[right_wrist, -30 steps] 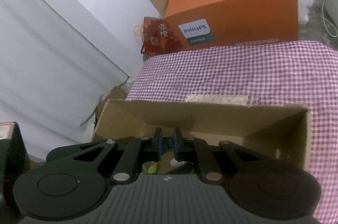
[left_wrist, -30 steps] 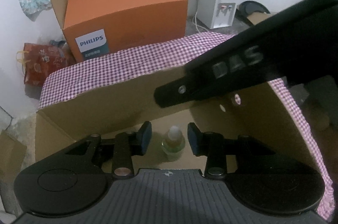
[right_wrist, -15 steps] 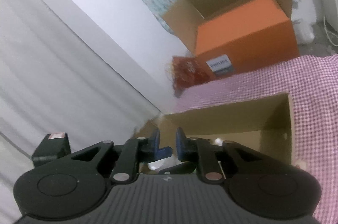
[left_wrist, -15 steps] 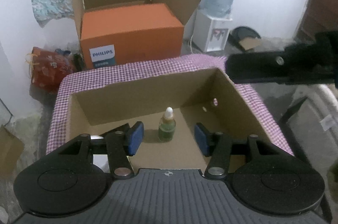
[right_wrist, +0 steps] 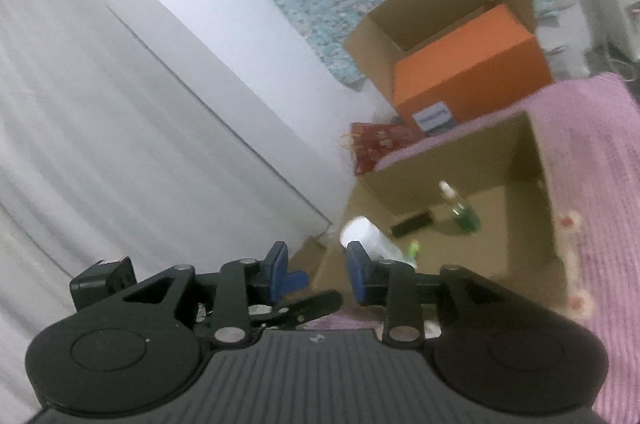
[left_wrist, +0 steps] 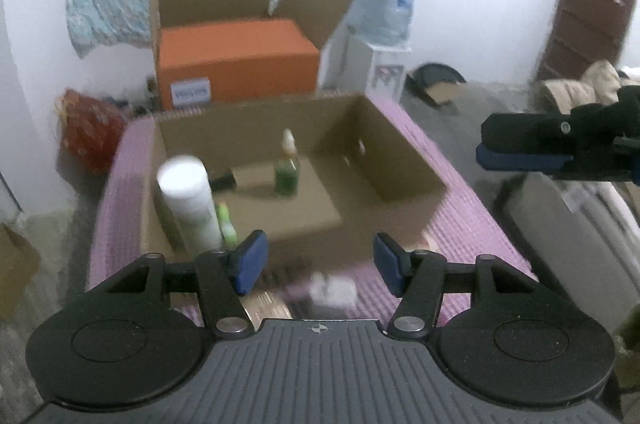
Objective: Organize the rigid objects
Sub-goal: 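Move the right tool over to the pink lid on the table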
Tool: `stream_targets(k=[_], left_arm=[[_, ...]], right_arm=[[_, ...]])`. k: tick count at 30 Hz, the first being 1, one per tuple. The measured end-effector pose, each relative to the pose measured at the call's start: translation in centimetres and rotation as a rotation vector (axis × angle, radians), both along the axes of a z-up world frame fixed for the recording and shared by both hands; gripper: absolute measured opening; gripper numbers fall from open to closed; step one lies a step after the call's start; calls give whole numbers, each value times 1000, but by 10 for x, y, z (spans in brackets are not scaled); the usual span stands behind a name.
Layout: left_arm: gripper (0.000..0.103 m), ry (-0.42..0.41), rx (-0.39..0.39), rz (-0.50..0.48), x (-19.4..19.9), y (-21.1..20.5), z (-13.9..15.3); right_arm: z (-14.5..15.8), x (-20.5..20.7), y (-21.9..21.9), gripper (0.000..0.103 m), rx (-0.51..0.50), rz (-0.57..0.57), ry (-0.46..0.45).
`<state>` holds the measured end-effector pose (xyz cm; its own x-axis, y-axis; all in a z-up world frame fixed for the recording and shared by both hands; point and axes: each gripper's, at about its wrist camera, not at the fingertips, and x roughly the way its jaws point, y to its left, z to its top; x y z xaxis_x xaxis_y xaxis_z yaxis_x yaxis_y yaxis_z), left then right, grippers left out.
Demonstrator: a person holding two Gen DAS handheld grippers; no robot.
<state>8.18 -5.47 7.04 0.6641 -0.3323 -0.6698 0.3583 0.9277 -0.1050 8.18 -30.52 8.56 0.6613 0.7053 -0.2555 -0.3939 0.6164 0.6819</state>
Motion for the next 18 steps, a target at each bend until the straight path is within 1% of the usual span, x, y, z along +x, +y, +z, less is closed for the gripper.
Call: stream_targets(k=[3,6,9,11,14,16,18], left_arm=[[58,53,-26,-37,-11,-1,-21],[58,115,-46,-82,-19,-8,-44],[58,152,-40,-120,-24,-20,-63],[58,169,-24,-150,-26,-30,-75],[58,176,30,-189,-29,-48,-92],[58,176,58,-210,-29,-58,-100],[56,182,80,-222,-28,-66,-106]], right_arm=[[-20,-22,-8,35,-11,-50,41],[-45,-38,-18,35,-13,-101,109],[-75,-51,-25,35,-11,-128,191],[-94,-55,-28,35,-13,-145,247],[-118,-55,-29,35,-31,-174,316],[-127,-50,-26,35,-52,-184,339],[-134,-47,-22,35,-83,-190,340]])
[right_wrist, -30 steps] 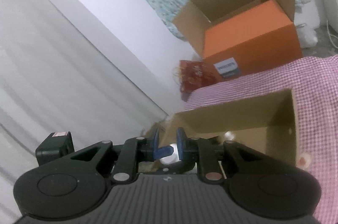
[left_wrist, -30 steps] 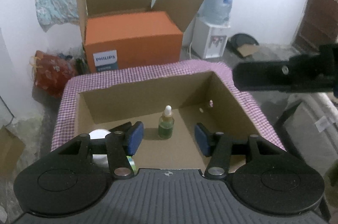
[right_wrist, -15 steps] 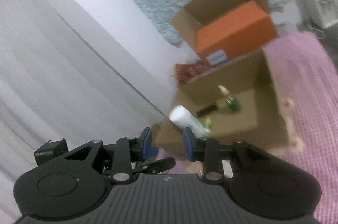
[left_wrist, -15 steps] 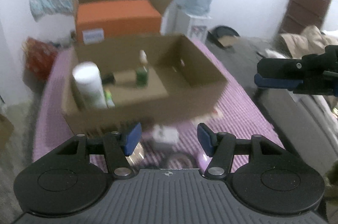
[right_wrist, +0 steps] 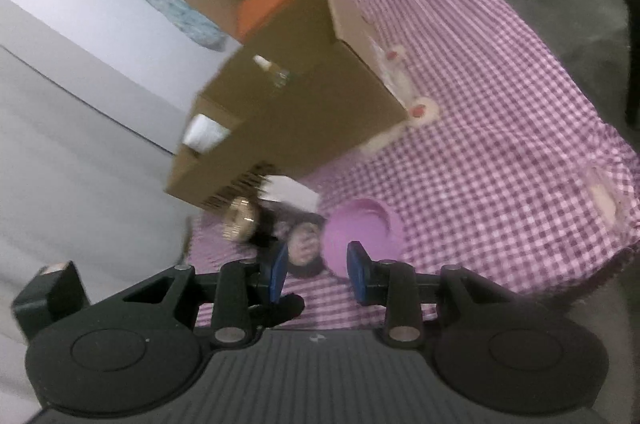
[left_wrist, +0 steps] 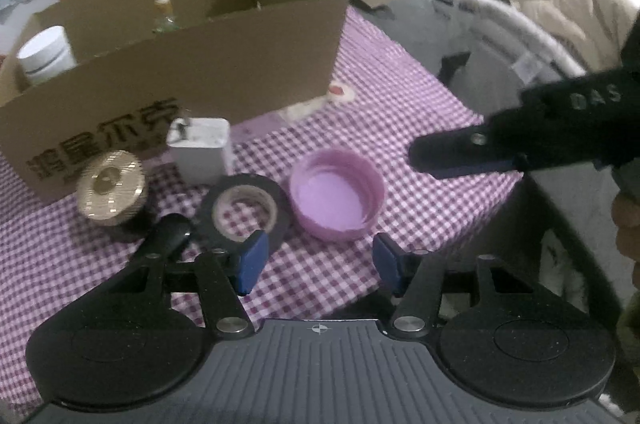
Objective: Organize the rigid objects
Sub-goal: 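Move the right tool over to the pink lid on the table, then grasp the rim of the pink lid with the right tool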
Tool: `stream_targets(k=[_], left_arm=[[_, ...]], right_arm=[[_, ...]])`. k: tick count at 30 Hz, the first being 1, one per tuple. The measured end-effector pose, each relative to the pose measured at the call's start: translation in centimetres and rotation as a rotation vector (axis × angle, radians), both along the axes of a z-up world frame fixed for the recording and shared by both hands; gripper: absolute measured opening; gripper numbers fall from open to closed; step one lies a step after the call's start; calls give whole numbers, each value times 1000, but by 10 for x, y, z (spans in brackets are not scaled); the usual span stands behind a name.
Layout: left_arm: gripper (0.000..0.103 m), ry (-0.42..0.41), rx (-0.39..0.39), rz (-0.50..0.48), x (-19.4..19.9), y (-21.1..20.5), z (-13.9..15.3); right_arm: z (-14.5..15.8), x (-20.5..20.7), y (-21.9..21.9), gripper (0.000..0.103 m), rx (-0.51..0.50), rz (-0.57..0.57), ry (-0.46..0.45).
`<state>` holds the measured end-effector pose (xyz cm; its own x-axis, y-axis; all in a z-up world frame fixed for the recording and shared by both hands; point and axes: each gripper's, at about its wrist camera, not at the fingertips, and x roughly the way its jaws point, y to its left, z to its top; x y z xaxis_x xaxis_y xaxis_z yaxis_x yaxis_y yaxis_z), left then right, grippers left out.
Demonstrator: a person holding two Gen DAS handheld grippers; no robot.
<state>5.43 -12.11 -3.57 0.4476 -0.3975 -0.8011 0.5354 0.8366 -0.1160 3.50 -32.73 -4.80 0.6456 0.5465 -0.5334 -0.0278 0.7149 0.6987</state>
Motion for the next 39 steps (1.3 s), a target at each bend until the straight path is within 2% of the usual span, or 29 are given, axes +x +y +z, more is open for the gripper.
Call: stream_targets(k=[8,12,18,20,29,36,39], left_arm=[[48,4,92,-55,1,-24,-17],[46,32,111,-68,4,-31,-24],[46,47,120,-61,11,-35,-25],[46,49,121,-65,13,-38,-25],[47,23,135,-97,10,-39,-17],[48,9,91,-93,17,-32,-2],[51,23,87,-121,22,-34,-2]], right_arm=[[-29,23,14,33,-131,24,18],[-39,31,18,30,-175,37,18],[-48,40,23,15,-214,57,18],[-51,41,23,11,-216,57,26],[-52,38,3,10,-200,31,49],[-51,37,0,10,-167,37,57],[-52,37,-2,10,-143,42,66]])
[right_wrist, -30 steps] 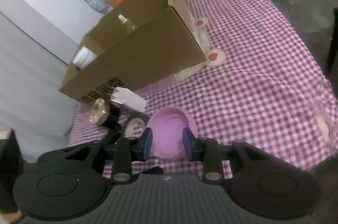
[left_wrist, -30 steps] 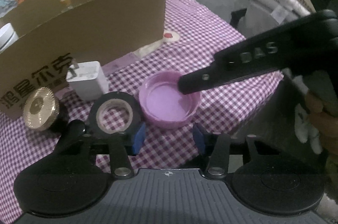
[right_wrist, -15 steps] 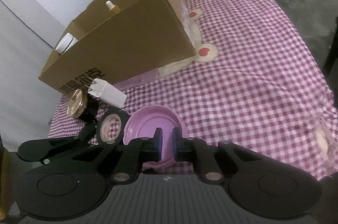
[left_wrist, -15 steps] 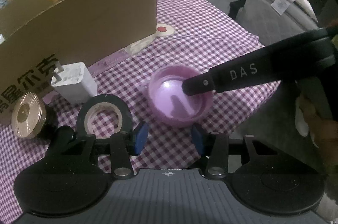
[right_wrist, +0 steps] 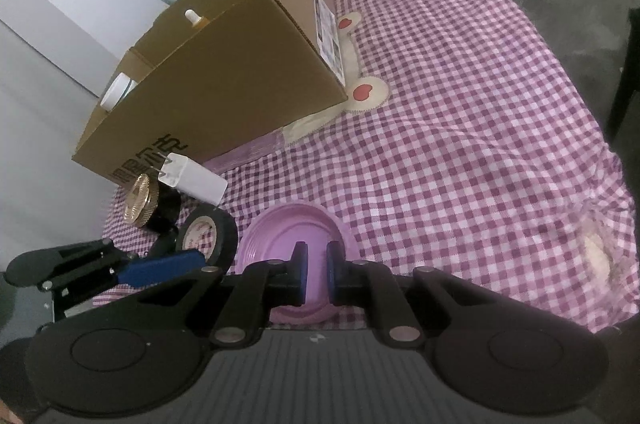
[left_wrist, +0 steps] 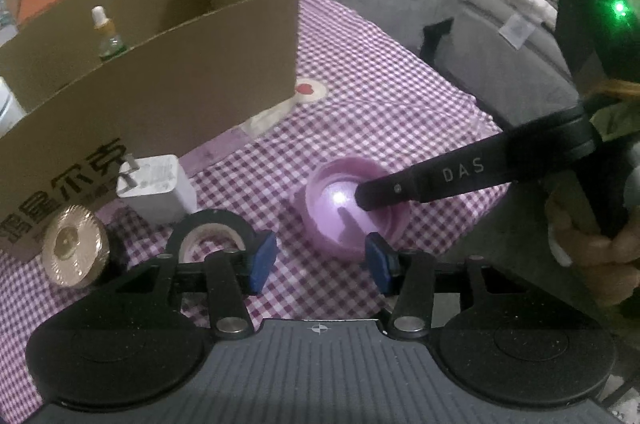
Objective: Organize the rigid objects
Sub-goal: 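Grasp the rim of the pink lid with the right tool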
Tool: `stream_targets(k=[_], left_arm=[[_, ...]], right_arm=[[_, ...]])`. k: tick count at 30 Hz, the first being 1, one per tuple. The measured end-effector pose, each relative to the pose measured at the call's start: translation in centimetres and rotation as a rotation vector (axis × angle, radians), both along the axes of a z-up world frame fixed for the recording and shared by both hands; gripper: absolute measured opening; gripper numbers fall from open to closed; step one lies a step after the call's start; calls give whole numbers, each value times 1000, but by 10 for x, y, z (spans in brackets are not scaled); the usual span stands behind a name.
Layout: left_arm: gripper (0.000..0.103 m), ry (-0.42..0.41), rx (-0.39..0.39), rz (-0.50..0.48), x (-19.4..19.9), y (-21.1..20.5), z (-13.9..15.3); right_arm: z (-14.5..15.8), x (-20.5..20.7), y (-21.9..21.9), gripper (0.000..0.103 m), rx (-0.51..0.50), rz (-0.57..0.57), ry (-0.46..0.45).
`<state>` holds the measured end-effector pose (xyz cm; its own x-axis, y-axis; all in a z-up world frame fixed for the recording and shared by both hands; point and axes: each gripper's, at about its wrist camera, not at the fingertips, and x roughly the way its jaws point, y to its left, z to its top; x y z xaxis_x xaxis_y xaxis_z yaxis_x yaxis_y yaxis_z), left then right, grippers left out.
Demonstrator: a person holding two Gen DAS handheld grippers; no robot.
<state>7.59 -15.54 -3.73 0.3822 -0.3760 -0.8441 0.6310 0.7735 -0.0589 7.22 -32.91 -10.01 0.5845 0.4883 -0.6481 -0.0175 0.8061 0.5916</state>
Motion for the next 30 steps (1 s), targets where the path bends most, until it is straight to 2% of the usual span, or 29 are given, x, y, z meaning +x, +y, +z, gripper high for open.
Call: stream_targets(k=[2,9,15,21,26,30], left_arm=[[55,16,6,-26,3,-4,-3],[59,88,-5,-51,18,-15,-16],[61,86,8,-84,19,-25,-16],[67,72,47,-122,16,-32,-16],[67,77,72,-118,17,-34,-20],[67,80,61,-108,16,-33,-19]], right_arm=[[-1,-1,0,10,15,0,6],[-3,-2,-1,11,54,3,21],[-4,-1,-3,11,75,1,27],[-5,1,-6,11,96,-1,29],[-4,-2,-5,10,113,1,14],[-1,-4,0,2,115,2,-2]])
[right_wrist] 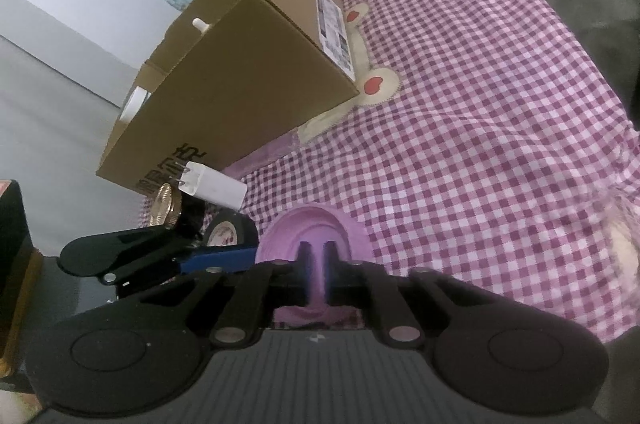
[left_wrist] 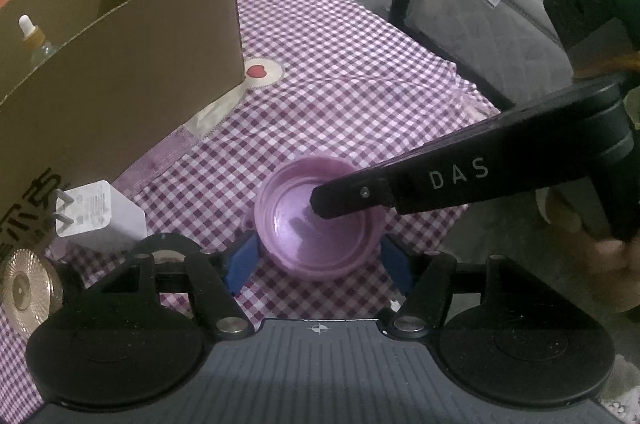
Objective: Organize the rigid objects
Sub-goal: 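Grasp the rim of the pink lid with the right tool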
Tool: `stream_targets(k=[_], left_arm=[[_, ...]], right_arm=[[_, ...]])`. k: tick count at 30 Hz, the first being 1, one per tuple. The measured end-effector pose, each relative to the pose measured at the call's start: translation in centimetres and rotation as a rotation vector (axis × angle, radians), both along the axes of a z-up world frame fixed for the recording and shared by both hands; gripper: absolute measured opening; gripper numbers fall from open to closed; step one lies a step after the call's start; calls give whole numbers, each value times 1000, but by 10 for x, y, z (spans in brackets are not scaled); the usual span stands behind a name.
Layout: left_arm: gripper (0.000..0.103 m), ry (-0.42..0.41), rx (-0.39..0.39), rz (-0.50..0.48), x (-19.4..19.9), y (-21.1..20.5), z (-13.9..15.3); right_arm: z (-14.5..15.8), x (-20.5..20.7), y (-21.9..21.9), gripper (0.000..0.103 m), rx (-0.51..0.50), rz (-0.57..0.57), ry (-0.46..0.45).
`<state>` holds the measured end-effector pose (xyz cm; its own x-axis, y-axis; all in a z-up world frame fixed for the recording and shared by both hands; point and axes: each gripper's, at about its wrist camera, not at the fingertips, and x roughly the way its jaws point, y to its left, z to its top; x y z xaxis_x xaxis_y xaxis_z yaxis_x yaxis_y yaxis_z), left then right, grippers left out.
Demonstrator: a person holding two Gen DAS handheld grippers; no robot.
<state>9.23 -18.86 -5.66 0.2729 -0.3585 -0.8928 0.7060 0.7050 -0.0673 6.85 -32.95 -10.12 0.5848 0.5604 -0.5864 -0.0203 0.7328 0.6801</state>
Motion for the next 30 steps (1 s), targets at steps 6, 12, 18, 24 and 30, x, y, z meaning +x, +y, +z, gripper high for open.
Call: stream_targets(k=[6,12,18,24,30], left_arm=[[67,-15,19,-3,-3,-4,0],[65,-55,42,-21,-9,-5,1],[66,-85,75,-42,-13,-10,-2],[66,-122,90,-51,-16,-13,-1],[66,-171,107,-78,-21,-18,0]], right_arm=[[4,2,5,0,-20,-4,-12],[12,-9,2,5,-93,-44,-54],[6,-8,9,6,-134,-22,-44],[19,-23,5,35,-156,-28,-101],[25,-29,-5,50,-206,-71,-127]])
